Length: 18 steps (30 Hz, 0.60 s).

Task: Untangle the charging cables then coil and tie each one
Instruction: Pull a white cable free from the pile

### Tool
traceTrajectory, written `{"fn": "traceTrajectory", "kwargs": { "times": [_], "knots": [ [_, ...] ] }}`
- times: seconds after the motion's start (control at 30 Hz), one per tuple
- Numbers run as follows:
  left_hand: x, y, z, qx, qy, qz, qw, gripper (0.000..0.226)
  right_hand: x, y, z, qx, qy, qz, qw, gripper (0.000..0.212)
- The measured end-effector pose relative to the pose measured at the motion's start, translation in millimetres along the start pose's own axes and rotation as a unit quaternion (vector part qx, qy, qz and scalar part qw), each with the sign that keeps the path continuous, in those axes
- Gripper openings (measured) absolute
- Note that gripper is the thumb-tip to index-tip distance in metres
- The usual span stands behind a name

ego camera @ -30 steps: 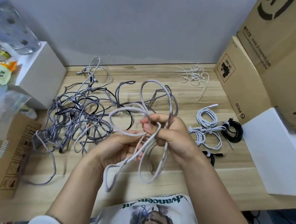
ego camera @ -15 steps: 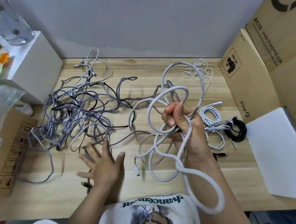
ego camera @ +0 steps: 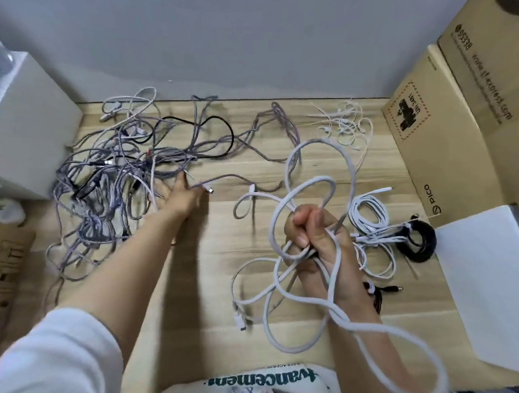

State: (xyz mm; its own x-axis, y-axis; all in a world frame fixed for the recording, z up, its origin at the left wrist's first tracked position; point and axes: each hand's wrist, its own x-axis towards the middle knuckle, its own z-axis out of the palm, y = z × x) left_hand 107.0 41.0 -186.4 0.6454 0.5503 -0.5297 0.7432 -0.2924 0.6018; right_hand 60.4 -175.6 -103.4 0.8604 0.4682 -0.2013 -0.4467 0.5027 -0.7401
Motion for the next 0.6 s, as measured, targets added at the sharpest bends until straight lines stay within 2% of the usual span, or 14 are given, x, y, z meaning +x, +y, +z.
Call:
{"fn": "traceTrajectory", "kwargs": {
  "times": [0.1,0.17,0.23,0.3,0.33,0.4,0.43,0.47,0.5,0.57,0.6],
  "knots": [
    [6,7,-13,-0.049,-0.025,0.029,0.998,0.051,3,0,-2,0.014,0.000,0.007,1.000,0.030],
    [-3,13,-24,-0.035,-0.038,0.034,0.998,0.039,3,1,-1,0.027,-0.005,0.011,1.000,0.028],
    [-25,19,-36,-0.001,-0.065,0.038,0.997,0.045,3,1,0,0.033,-0.013,0.013,0.999,0.027],
    [-59,24,-47,-0.033,-0.112,0.111,0.987,0.044,2,0,4,0.022,-0.022,0.017,0.999,0.025],
    [-81,26,-51,-0.081,-0.162,0.168,0.969,0.040,1,-1,8,0.019,-0.026,0.021,0.999,0.023],
    [-120,30,-51,-0.149,-0.272,0.270,0.912,0.029,-2,-3,19,0.033,-0.024,0.038,0.998,0.022],
    [-132,28,-47,-0.159,-0.297,0.307,0.890,0.023,-3,-4,24,0.040,-0.017,0.048,0.998,0.023],
    [-138,25,-41,-0.170,-0.294,0.323,0.884,0.017,-4,-4,27,0.038,-0.011,0.055,0.998,0.023],
    [-141,20,-36,-0.194,-0.261,0.316,0.891,0.019,-7,-4,30,0.020,-0.003,0.057,0.998,0.021],
    [-138,8,-32,-0.286,-0.169,0.242,0.912,0.031,-10,-2,27,-0.035,0.026,0.053,0.998,0.014],
    [-136,2,-33,-0.355,-0.136,0.206,0.902,0.031,-10,1,23,-0.047,0.050,0.054,0.996,0.011]
  ]
}}
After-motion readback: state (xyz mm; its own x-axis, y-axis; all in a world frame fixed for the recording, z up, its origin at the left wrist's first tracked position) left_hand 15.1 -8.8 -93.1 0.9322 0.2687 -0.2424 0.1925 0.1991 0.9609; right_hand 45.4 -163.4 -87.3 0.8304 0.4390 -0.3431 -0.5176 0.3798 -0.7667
